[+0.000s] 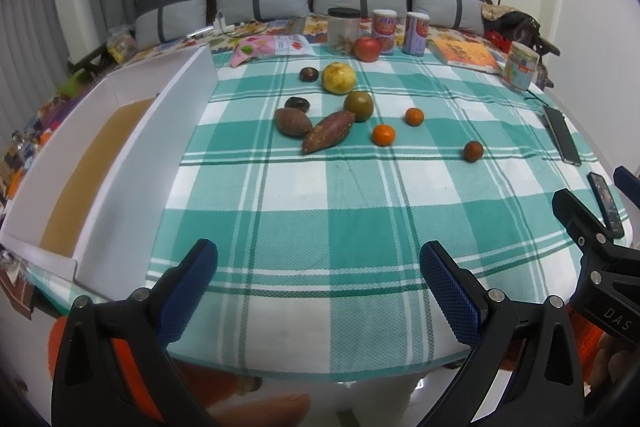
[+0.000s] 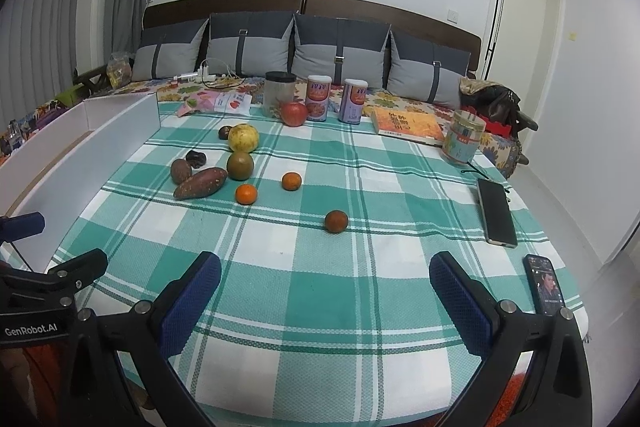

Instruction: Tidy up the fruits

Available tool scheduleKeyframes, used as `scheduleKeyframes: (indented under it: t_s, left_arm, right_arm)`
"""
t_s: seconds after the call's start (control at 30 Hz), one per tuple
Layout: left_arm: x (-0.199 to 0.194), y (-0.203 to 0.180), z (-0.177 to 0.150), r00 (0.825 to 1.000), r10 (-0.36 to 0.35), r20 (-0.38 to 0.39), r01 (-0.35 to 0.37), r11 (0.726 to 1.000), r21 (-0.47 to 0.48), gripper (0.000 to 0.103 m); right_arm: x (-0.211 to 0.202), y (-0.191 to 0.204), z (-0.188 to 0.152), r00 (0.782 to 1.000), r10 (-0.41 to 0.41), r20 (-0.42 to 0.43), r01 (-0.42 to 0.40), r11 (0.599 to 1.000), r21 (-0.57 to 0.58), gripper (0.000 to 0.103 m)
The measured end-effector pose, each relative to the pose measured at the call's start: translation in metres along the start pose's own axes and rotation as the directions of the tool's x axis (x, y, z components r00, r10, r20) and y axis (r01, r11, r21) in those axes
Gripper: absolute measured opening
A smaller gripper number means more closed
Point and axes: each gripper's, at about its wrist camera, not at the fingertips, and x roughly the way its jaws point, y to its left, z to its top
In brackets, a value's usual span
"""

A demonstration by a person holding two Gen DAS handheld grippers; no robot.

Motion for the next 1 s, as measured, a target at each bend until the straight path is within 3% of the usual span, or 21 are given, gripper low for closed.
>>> scheduleKeyframes:
  t_s: [1.0]
  left_arm:
    - [0.008,-0.001,-0.006,1.0,-0.003,-0.026,0.003,1.0,-0.008,0.102]
  right_arm:
    - [0.018,-0.002,-0.006,0.995,-0.037,-0.091,0.038,0.999,0.014,0.103]
